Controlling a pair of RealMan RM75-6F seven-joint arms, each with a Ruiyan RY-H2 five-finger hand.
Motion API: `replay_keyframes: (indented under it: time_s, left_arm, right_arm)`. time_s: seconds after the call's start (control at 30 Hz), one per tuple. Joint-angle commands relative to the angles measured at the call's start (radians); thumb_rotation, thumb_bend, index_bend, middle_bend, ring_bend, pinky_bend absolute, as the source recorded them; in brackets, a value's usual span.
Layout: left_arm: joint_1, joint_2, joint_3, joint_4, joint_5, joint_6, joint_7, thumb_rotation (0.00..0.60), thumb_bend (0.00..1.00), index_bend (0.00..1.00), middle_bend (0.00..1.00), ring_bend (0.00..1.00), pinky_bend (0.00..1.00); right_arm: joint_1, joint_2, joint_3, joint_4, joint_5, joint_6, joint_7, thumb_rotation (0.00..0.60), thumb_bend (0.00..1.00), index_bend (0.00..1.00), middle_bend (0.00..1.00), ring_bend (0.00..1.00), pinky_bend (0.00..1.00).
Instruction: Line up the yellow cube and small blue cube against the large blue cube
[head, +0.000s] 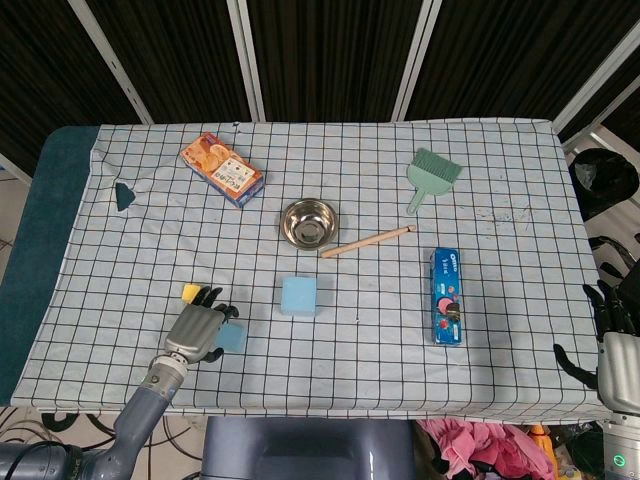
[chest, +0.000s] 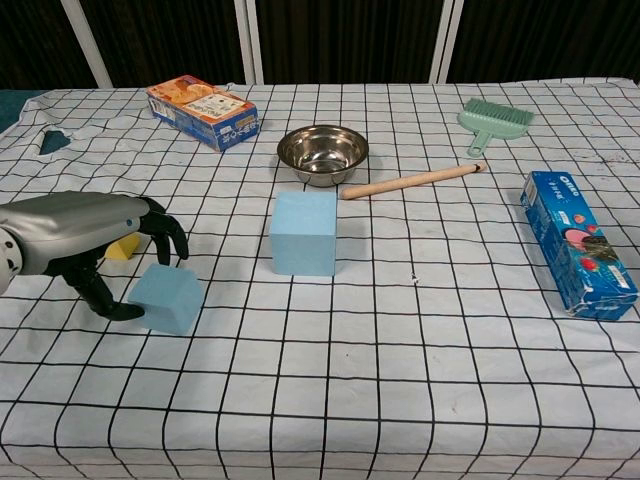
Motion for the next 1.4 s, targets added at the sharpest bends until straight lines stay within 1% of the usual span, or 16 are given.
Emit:
replay_keyframes:
  time_s: [0.03, 0.27, 0.6, 0.8, 0.97, 1.07, 1.23, 1.33, 1.4]
  left_arm:
    - [-0.003, 0.001, 0.001, -0.001, -0.003, -0.006, 0.0, 0.6, 0.26, 0.29, 0.34, 0.0, 0.0]
    - [-0.006, 0.001, 0.005, 0.0, -0.002, -0.013, -0.003, 0.6, 0.26, 0.3, 0.34, 0.0, 0.0]
    - [-0.008, 0.008, 0.001, 0.006, -0.009, -0.008, -0.006, 0.6, 0.26, 0.33, 0.34, 0.0, 0.0]
    - [-0.017, 0.012, 0.002, 0.008, -0.006, -0.03, -0.012, 0.6, 0.28, 0.35, 0.35, 0.0, 0.0]
    - [-0.025, 0.003, -0.002, 0.025, 0.008, -0.042, -0.024, 0.6, 0.29, 0.37, 0.38, 0.0, 0.0]
    - [-0.029, -0.003, 0.001, 0.034, 0.009, -0.048, -0.022, 0.6, 0.29, 0.4, 0.41, 0.0, 0.0]
    - [-0.031, -0.008, 0.002, 0.047, 0.001, -0.039, -0.009, 0.6, 0.34, 0.45, 0.48, 0.02, 0.0]
    - [-0.03, -0.007, -0.005, 0.048, -0.003, -0.025, -0.006, 0.6, 0.34, 0.45, 0.49, 0.02, 0.0]
    - [-0.033, 0.008, -0.022, 0.037, -0.009, -0.019, -0.012, 0.6, 0.34, 0.45, 0.49, 0.02, 0.0]
  right_arm:
    - [0.001, -0.001, 0.0, 0.001, 0.002, -0.002, -0.001, 0.6, 0.19, 0.1, 0.05, 0.19, 0.12]
    - [0.003, -0.003, -0.002, 0.002, -0.002, -0.004, -0.002, 0.6, 0.19, 0.1, 0.05, 0.19, 0.12]
    - [0.009, -0.009, 0.002, 0.005, 0.007, -0.012, -0.006, 0.6, 0.19, 0.1, 0.05, 0.19, 0.12]
    - [0.012, -0.014, 0.001, 0.002, 0.009, -0.016, -0.018, 0.6, 0.19, 0.1, 0.05, 0.19, 0.12]
    - [0.014, -0.015, 0.002, 0.002, 0.013, -0.018, -0.019, 0.6, 0.19, 0.1, 0.05, 0.19, 0.12]
    - [0.014, -0.014, 0.004, 0.002, 0.015, -0.017, -0.017, 0.6, 0.19, 0.1, 0.05, 0.19, 0.12]
    - [0.015, -0.013, 0.004, 0.002, 0.015, -0.019, -0.014, 0.6, 0.19, 0.1, 0.05, 0.19, 0.12]
    - [0.015, -0.012, 0.004, 0.001, 0.014, -0.018, -0.013, 0.6, 0.19, 0.1, 0.05, 0.19, 0.12]
    - [0.015, -0.012, 0.004, 0.0, 0.015, -0.016, -0.012, 0.6, 0.19, 0.1, 0.05, 0.19, 0.12]
